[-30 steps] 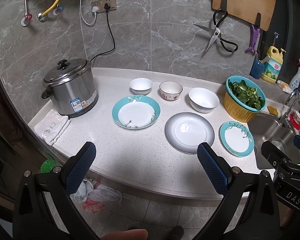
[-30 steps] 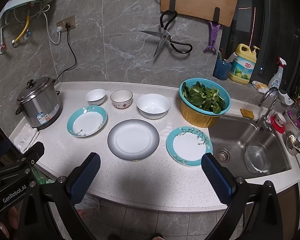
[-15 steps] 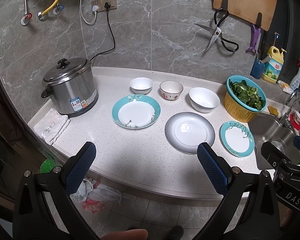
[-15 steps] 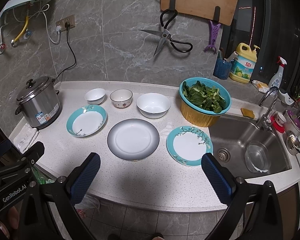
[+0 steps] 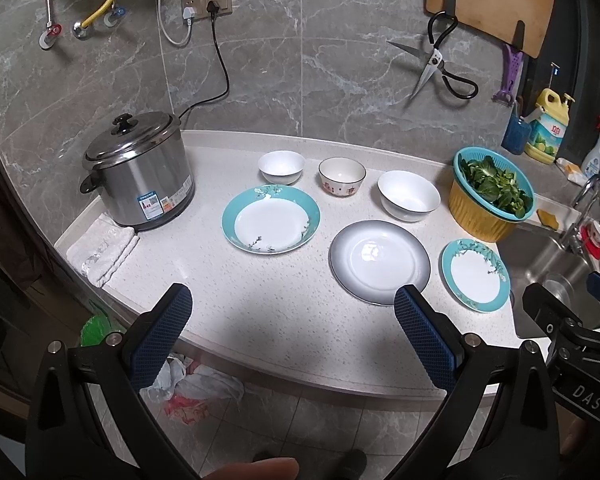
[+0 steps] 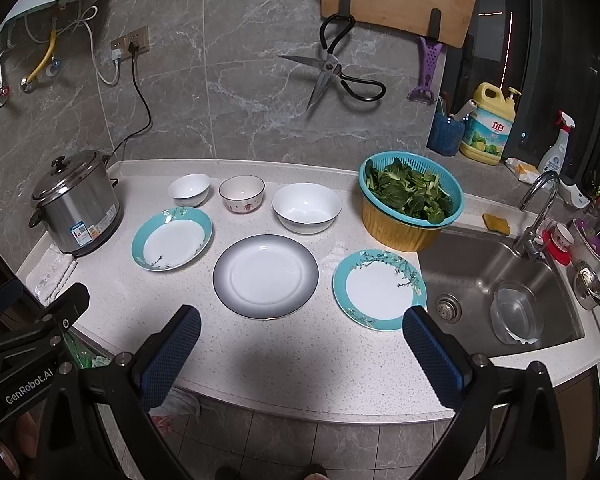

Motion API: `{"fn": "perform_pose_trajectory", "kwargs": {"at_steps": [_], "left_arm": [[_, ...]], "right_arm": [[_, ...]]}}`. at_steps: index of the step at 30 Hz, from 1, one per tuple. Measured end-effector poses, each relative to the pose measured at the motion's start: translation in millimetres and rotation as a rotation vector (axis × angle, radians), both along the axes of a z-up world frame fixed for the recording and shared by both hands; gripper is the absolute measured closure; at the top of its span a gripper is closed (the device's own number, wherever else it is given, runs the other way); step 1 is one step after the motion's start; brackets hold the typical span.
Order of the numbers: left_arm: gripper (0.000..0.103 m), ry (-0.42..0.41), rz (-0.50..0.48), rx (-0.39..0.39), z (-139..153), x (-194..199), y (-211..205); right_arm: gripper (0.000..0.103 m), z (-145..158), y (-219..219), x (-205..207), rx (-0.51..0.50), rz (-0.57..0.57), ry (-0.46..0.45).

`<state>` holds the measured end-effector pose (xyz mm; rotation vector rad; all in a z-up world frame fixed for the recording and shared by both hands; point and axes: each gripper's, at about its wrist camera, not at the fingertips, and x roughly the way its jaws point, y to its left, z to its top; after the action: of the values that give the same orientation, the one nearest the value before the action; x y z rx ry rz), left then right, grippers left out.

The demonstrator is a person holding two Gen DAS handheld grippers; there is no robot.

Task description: Organize plates and bowls

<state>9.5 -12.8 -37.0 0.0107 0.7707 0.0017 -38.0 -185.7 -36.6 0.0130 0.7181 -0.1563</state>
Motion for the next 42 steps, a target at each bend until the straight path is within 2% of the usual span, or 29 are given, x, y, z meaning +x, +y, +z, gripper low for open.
{"fn": "perform_pose_trajectory", "kwargs": {"at_steps": [7, 10, 14, 17, 19, 21, 24, 26, 28, 30, 32, 33, 35, 36, 37, 40, 42], "left_arm": [[0.0, 0.015, 0.007, 0.003, -8.0, 4.9, -11.2], [0.0, 0.05, 0.001, -0.026, -19.6, 12.8, -15.0], [0.0, 0.182, 0.018, -0.105, -65.6, 29.8, -16.8], [0.001, 0.275, 0.03, -0.172, -105.8, 39.3, -16.5], [0.002, 0.296, 0.044, -0.216, -126.0, 41.9, -16.4], [0.002, 0.299, 0.031, -0.297, -144.4, 45.4, -14.4], [0.002, 0.381, -0.022, -0.369, -173.9, 69.6, -18.3], [0.001, 0.403, -0.071, -0.401, -187.2, 87.8, -19.1], [0.001, 0.389, -0.132, -0.397, -196.4, 110.3, -21.4], [0.001, 0.42, -0.182, -0.382, -204.6, 135.9, -22.7], [0.002, 0.475, -0.199, -0.382, -213.4, 166.0, -17.0], [0.002, 0.497, -0.185, -0.418, -219.3, 182.1, -9.3], [0.002, 0.532, -0.181, -0.463, -227.8, 210.2, -0.6], [0.002, 0.558, -0.18, -0.458, -233.9, 222.6, 1.1], [0.002, 0.593, -0.181, -0.45, -241.7, 236.0, 1.3], [0.002, 0.615, -0.213, -0.431, -252.9, 256.7, -4.3], [0.002, 0.613, -0.222, -0.392, -258.2, 265.3, -13.3]], "right_arm": [[0.0, 1.3, -7.5, 9.1, 0.008, 0.008, 0.015], [0.0, -2.5, -14.2, 12.6, 0.02, 0.024, 0.022], [0.0, -24.5, -32.2, 18.6, 0.065, 0.079, 0.055], [0.0, -45.3, -56.2, 27.3, 0.163, 0.121, 0.104], [0.0, -56.6, -75.3, 34.4, 0.24, 0.132, 0.123], [0.0, -67.3, -91.5, 42.9, 0.315, 0.142, 0.129], [0.0, -84.4, -108.1, 64.9, 0.423, 0.182, 0.148], [0.0, -91.1, -112.8, 80.2, 0.464, 0.207, 0.155], [0.0, -94.0, -113.1, 96.3, 0.502, 0.248, 0.121], [0.0, -98.1, -111.7, 116.7, 0.544, 0.276, 0.09], [0.0, -105.2, -111.7, 136.7, 0.599, 0.288, 0.1], [0.0, -109.8, -110.1, 149.4, 0.621, 0.278, 0.103], [0.0, -112.3, -105.1, 165.5, 0.626, 0.282, 0.087], [0.0, -113.2, -104.0, 174.7, 0.626, 0.296, 0.083], [0.0, -116.5, -103.1, 183.2, 0.63, 0.299, 0.096], [0.0, -132.5, -103.2, 205.3, 0.662, 0.304, 0.192], [0.0, -143.2, -105.6, 217.3, 0.613, 0.291, 0.242]]}}
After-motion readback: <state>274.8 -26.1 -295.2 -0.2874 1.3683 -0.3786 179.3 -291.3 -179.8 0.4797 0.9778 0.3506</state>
